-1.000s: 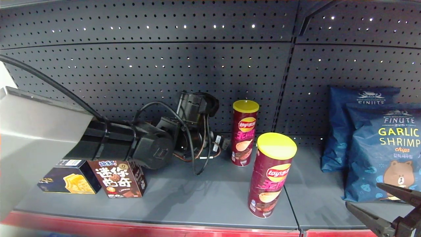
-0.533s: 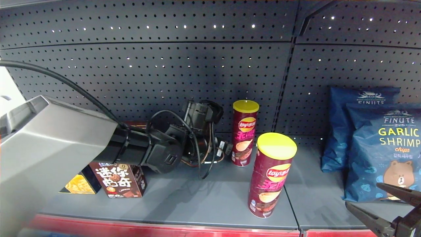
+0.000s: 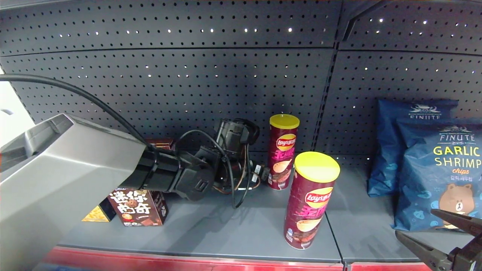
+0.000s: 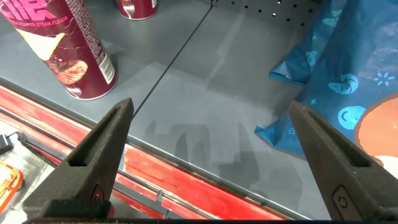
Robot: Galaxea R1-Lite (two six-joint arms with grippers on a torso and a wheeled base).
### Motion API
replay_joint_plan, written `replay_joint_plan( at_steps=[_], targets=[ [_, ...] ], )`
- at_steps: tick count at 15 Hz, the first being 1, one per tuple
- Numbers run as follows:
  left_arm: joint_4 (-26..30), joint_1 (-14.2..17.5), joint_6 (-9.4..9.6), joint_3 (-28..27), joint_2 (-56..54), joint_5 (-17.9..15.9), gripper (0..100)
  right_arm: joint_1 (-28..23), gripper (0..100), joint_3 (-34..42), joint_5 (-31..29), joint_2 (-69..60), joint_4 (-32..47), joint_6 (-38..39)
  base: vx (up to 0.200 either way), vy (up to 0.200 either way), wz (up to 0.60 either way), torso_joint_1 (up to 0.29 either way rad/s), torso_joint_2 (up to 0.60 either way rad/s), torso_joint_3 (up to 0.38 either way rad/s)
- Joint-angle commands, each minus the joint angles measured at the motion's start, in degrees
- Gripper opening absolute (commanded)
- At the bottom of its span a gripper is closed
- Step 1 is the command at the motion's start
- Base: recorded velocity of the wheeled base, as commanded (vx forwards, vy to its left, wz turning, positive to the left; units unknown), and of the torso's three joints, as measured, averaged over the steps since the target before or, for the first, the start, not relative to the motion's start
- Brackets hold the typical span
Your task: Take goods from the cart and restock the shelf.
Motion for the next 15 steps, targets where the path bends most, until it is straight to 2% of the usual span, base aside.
replay_joint_plan(
  at_steps=[1,4,11,15],
  targets=[
    [0.0,-0.1,-0.01,-0.9,0.4,0.0,100,0.0,100,0.0,0.0,0.0,0.0,0.0,0.0,0.0,0.0,0.0,0.0,0.0],
    [0.1,-0.2,0.07,-2.8,1.4,0.0,100,0.0,100,0.0,0.0,-0.2,-0.1,0.0,0.0,0.0,0.0,0.0,0.0,0.0],
    [0.1,-0.8,-0.01,-2.5,0.7,1.1,100,0.0,100,-1.1,-0.1,1.2,0.3,-0.1,0.0,0.0,0.0,0.0,0.0,0.0],
    [0.2,-0.6,-0.45,1.8,-4.4,2.4,100,0.4,100,-4.7,-0.7,7.1,3.2,-0.6,0.0,0.0,0.0,0.0,0.0,0.0]
  ],
)
